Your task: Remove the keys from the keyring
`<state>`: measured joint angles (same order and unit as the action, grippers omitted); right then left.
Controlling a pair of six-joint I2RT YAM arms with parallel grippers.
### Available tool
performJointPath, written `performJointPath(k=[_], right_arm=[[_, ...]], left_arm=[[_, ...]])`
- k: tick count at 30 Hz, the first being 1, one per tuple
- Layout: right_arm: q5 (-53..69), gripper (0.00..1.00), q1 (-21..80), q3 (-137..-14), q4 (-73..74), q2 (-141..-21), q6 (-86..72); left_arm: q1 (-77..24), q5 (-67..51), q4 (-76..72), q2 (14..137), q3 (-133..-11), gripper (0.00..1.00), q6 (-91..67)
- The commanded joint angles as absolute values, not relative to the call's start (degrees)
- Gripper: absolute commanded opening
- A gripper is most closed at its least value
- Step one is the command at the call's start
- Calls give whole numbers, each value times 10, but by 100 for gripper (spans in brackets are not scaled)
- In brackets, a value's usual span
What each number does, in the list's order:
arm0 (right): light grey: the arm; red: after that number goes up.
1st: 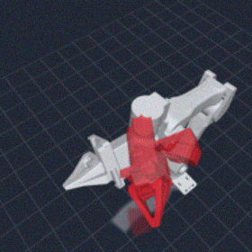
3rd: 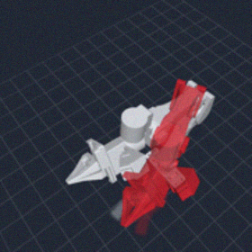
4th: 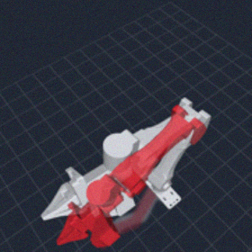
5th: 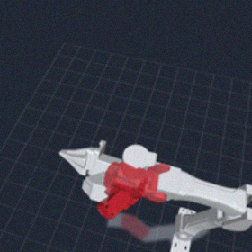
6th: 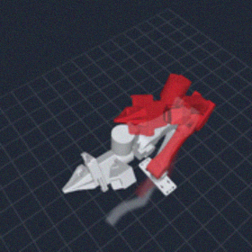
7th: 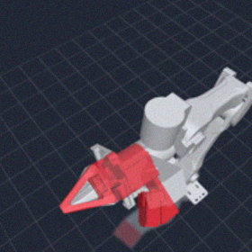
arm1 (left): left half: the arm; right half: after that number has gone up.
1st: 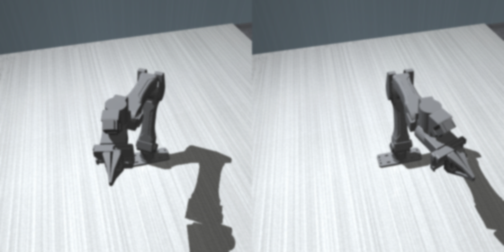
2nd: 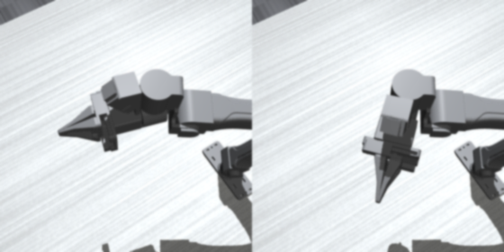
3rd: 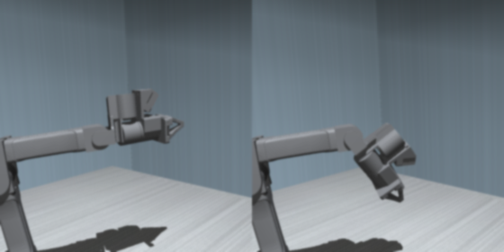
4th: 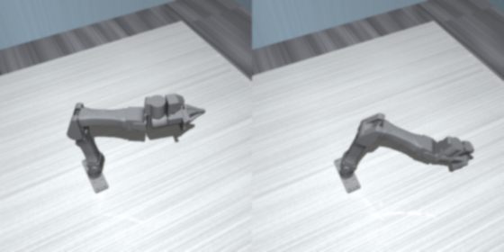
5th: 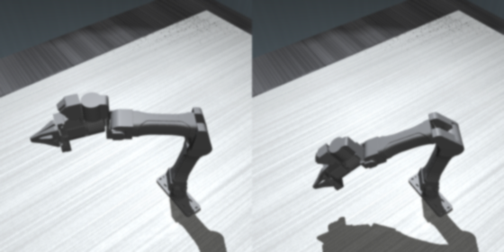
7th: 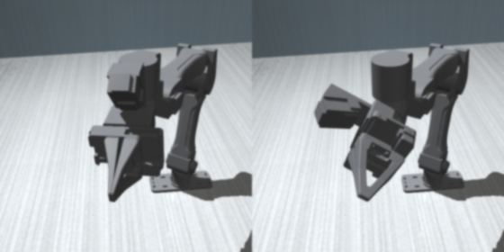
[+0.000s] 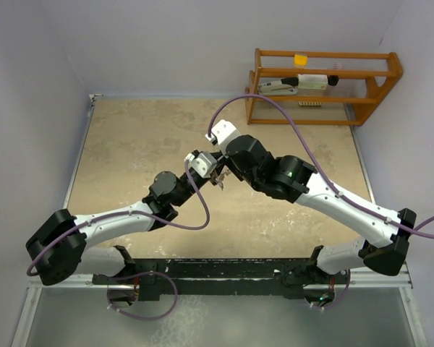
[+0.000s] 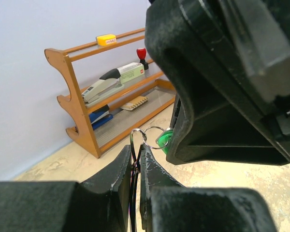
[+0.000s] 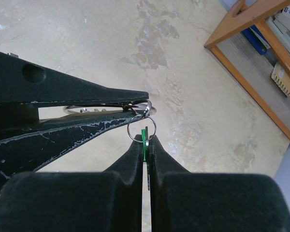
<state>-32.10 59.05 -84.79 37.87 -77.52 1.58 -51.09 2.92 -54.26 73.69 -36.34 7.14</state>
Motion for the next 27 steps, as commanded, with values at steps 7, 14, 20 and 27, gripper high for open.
performJointPath(k=[7,14,20,27], right_arm=[[-293,0,593,-812,372,-757,4],[-270,0,593,-806,370,-763,5],[-252,0,593,-791,376,-773,-1],[-299,0,593,-789,390,-778,-9]], left_arm=[[-498,97,-585,653,-332,0,90],[-498,100,-585,625,-322,0,105],[-498,95,-597,607,-314,0,113],[-498,101,-583,576,-307,0,125]])
